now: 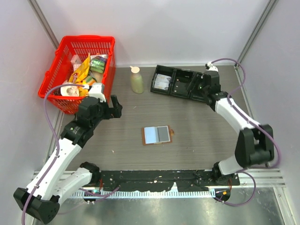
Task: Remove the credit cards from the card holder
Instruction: Place the credit card in the storage box, then remove the credit card from the card holder.
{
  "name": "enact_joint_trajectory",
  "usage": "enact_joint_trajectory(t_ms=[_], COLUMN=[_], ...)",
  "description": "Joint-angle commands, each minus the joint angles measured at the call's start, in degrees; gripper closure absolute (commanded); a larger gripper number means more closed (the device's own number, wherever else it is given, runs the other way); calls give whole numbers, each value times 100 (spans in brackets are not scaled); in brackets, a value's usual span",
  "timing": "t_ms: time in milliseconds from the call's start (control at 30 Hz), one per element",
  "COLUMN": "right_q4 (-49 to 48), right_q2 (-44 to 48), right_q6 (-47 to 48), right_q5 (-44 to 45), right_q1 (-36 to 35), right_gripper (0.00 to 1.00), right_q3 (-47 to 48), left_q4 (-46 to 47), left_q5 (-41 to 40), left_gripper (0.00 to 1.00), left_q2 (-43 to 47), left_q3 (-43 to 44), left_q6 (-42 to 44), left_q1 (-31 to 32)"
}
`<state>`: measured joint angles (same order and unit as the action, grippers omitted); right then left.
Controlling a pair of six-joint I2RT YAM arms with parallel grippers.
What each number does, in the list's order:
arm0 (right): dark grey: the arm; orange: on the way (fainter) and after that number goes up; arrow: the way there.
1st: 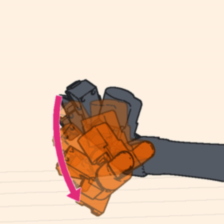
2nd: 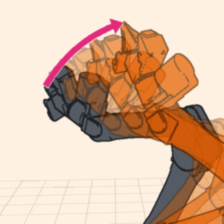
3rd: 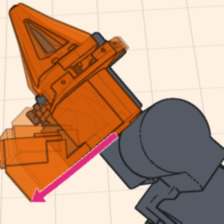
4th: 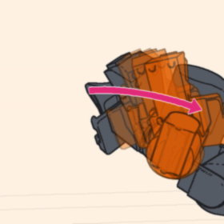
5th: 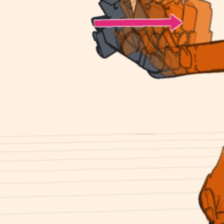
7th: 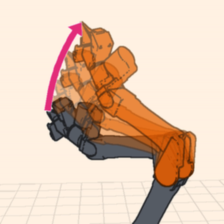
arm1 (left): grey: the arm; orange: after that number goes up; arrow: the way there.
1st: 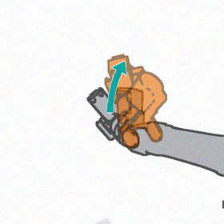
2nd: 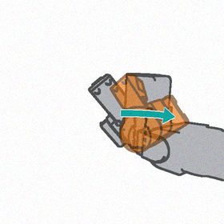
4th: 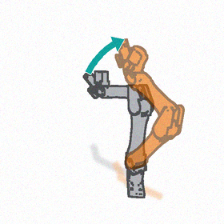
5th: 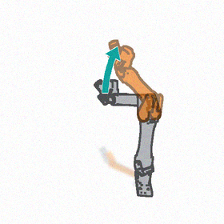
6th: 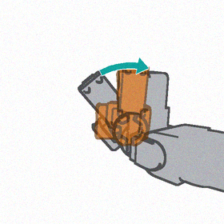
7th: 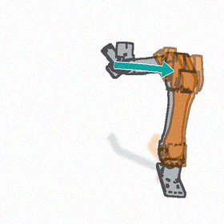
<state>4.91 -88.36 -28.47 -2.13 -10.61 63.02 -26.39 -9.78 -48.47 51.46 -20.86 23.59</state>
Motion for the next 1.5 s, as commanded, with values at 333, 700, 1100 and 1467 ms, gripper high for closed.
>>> enact_joint_trajectory(t_ms=[333,700,1100,1467], right_q4=[546,117,150,151], right_q2=[1998,1181,548,267], right_q6=[184,-18,166,175], right_q5=[29,-15,151,29], right_q1=[-2269,-3096,-3105,-3105], right_gripper=[43,51,55,56], right_q3=[-1371,-1916,-2189,-2233], left_q4=[591,1426,1997,2200], left_q5=[575,-102,-252,-358], left_gripper=[8,19,43,56], left_q2=[-796,-1639,-2781,-3537], left_q3=[-118,-629,-831,-971], left_q6=[-1094,-2106,-2256,-2466], left_q1=[1207,2720,2896,2896])
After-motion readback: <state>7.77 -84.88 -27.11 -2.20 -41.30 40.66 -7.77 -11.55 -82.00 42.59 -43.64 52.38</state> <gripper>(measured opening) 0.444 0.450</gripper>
